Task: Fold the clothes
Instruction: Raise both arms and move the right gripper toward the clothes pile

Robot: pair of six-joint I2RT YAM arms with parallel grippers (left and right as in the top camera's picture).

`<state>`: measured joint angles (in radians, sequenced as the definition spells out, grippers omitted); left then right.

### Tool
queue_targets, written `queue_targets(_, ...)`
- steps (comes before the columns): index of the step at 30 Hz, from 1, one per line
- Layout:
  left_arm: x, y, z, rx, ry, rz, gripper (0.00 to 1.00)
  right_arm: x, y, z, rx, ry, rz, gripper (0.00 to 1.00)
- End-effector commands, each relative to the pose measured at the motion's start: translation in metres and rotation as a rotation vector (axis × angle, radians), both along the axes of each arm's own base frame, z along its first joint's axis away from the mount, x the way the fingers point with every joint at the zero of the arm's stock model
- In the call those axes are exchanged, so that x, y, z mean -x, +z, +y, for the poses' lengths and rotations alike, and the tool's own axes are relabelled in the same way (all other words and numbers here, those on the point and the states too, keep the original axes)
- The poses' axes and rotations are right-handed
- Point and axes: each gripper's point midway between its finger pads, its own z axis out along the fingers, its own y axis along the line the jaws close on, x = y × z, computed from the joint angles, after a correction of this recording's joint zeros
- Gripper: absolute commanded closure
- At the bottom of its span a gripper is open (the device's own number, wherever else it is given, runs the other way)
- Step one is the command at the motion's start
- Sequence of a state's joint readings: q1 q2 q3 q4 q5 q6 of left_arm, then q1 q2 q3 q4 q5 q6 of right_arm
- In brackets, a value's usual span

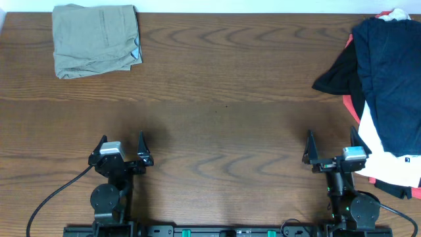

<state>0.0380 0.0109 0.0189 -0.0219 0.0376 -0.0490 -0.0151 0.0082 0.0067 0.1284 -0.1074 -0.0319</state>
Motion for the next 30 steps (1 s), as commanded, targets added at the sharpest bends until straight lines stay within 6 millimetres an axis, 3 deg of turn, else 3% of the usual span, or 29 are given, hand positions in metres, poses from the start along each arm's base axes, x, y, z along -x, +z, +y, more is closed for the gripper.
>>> queue_targets(1, 0.003, 0.017, 0.004, 0.002, 0.024, -0.027, 0.03, 0.000, 0.003, 0.001, 0.029, -0.002, -0.015, 0.01)
queue_targets(8, 0.003, 0.039, 0.004, -0.018, 0.021, 0.026, 0.02, -0.001, 0.011, -0.001, 0.028, -0.011, -0.002, 0.01)
queue_targets(14, -0.011, 0.052, 0.004, -0.040, 0.015, 0.156, 0.02, -0.015, 0.010, -0.004, 0.027, -0.021, 0.095, 0.01)
queue_targets(22, -0.042, 0.054, 0.004, -0.032, 0.007, 0.358, 0.02, -0.051, 0.016, 0.005, 0.025, 0.035, 0.259, 0.01)
queue_targets(30, -0.056, 0.050, 0.004, -0.026, 0.001, 0.512, 0.02, -0.094, 0.008, 0.021, 0.002, 0.144, 0.498, 0.01)
